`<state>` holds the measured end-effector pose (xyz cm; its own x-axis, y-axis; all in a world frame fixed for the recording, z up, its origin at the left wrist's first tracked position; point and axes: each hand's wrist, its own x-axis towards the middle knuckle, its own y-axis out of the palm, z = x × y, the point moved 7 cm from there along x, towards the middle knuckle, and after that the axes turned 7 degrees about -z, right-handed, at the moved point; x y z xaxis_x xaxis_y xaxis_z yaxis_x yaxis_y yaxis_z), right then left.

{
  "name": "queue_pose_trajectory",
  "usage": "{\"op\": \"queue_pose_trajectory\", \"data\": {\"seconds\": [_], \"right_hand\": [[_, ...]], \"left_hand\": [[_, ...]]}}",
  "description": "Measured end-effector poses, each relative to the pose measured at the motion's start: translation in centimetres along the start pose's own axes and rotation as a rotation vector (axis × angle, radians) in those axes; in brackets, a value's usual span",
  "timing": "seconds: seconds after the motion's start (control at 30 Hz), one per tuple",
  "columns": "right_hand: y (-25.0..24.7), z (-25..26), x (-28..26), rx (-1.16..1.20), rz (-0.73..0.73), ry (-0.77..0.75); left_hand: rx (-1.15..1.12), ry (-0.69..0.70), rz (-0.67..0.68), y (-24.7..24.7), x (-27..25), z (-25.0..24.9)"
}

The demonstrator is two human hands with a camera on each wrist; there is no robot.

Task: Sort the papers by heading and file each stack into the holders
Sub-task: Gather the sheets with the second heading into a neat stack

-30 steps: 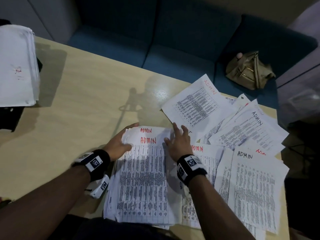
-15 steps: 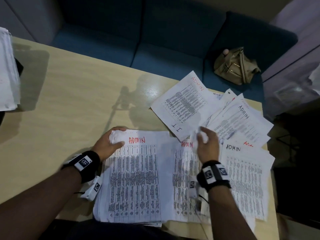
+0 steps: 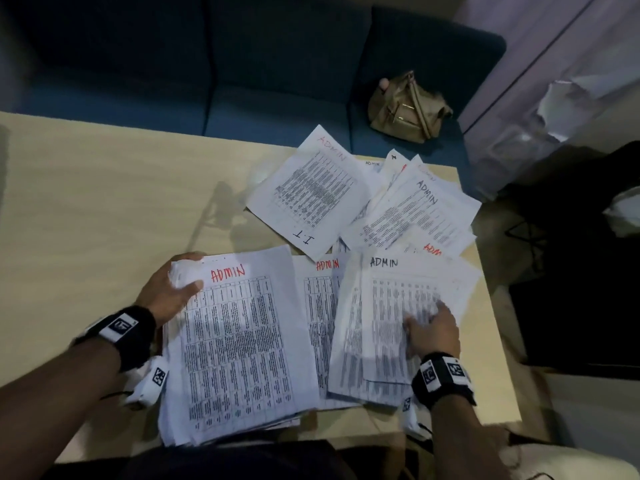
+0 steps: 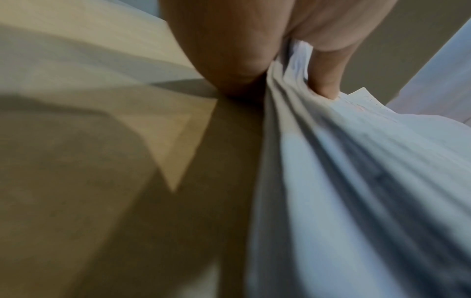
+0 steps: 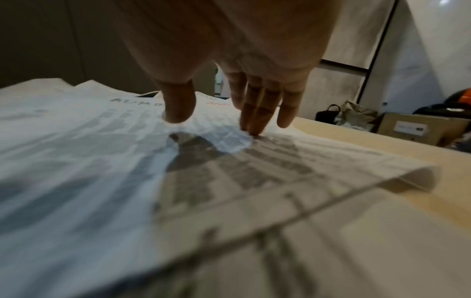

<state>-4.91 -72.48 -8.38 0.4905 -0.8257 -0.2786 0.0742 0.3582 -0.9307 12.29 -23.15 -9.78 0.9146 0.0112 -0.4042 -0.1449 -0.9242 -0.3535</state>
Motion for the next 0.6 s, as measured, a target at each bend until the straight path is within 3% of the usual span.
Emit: {"op": "queue_pose_trajectory", "data": {"seconds": [0.1, 0.2, 0.3, 0.4, 0.6], "right_hand": [[-1.5, -1.2, 0.0, -0.019, -0.123, 0.072], [-1.9, -2.3, 0.0, 0.004, -0.110, 0.133], [-2.5, -2.8, 0.5, 0.168, -0.081, 0.175], [-3.9, -3.3, 0.6, 0.245, -0.141, 0.159], [-2.7, -2.2, -0.8, 0.152, 0.060, 0.059]], "left_hand": [[-0.012, 0.030, 0.021, 0.1, 0.0, -0.2], [0.000, 0.020, 0.004, 0.0, 0.2, 0.2], [-0.001, 0.008, -0.017, 0.1, 0.3, 0.7], [-0.012, -0.016, -0.029, 0.2, 0.3, 1.0], [0.020, 0.008, -0.019, 0.2, 0.4, 0.9]]}}
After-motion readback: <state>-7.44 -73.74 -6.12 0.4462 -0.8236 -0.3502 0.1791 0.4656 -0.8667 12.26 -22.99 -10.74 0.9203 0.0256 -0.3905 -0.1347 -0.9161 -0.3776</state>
